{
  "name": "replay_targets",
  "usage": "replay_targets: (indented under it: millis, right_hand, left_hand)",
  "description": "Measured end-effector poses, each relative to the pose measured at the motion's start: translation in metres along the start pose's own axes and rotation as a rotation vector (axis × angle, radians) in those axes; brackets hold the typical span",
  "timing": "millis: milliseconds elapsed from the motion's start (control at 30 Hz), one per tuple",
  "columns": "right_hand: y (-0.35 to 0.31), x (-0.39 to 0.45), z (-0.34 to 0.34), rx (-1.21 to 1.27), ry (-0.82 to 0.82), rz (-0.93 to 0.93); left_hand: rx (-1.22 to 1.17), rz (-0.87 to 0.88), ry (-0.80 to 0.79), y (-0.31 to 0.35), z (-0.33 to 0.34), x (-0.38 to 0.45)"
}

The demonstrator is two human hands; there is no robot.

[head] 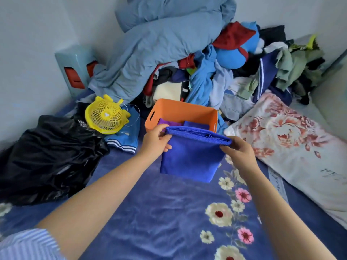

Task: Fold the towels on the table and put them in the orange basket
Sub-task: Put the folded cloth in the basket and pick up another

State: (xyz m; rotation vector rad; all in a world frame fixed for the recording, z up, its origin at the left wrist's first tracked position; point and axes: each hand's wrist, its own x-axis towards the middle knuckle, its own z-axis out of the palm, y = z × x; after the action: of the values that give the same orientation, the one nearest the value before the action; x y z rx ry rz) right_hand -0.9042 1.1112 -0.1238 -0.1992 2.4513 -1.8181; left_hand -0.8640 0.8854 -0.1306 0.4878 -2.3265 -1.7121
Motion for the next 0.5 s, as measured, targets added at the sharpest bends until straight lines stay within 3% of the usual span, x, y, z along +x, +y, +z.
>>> replay_targets:
  millis: [267,500]
  right_hand:
    - [0.011,0.162,0.022,-0.002,0.030,0.058]
    - [0.043,0.267,0.051,-0.047,0.072,0.045]
  left_hand:
    - [0.092,-0.103,0.154,-0.003,0.048,0.143]
    - [0.368,-0.001,0.193,-0.018,0.069,0.246]
